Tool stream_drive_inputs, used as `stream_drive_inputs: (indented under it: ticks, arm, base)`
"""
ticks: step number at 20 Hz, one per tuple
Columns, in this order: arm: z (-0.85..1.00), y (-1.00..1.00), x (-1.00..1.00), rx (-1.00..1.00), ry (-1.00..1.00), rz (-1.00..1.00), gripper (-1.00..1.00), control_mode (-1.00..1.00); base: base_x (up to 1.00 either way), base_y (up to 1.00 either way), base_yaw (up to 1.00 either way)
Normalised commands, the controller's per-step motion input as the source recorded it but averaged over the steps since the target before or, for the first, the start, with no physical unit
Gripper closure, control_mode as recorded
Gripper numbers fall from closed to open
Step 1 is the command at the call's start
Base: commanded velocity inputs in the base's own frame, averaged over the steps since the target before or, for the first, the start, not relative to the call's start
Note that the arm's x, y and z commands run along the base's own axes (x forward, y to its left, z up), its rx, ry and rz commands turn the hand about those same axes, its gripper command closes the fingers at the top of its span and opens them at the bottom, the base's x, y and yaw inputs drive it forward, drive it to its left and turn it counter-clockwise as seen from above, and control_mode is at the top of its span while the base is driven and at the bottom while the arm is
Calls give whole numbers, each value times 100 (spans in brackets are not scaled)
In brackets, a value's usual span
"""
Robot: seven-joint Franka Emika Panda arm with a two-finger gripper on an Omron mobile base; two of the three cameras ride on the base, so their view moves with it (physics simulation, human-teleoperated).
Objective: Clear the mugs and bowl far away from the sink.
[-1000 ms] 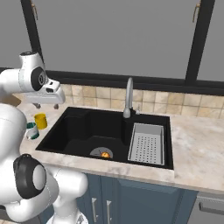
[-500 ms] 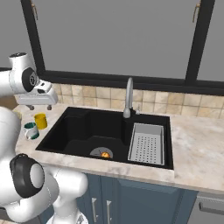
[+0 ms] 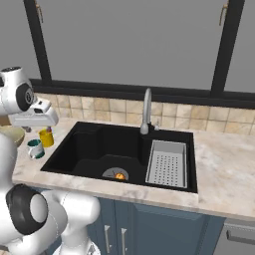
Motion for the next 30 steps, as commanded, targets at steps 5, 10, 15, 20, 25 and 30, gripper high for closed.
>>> stream_drive_inputs:
  ticks: [5, 10, 15, 20, 25, 30]
  arm:
    - [-28, 32, -26, 2, 0, 0, -100, -100]
    - [-27, 30, -2, 14, 0, 0, -100, -100]
    - [-28, 21, 0, 18, 0, 0, -100, -100]
    - [-24, 29, 0, 4, 0, 0, -100, -100]
    - [-28, 45, 0, 0, 3, 0, -100, -100]
    - [-15, 30, 0, 0, 2, -1, -100, -100]
  base:
    - [0, 0, 0]
    - [0, 0, 0]
    - [0, 0, 0]
    - [0, 0, 0]
    - [0, 0, 0]
    - [0, 0, 0]
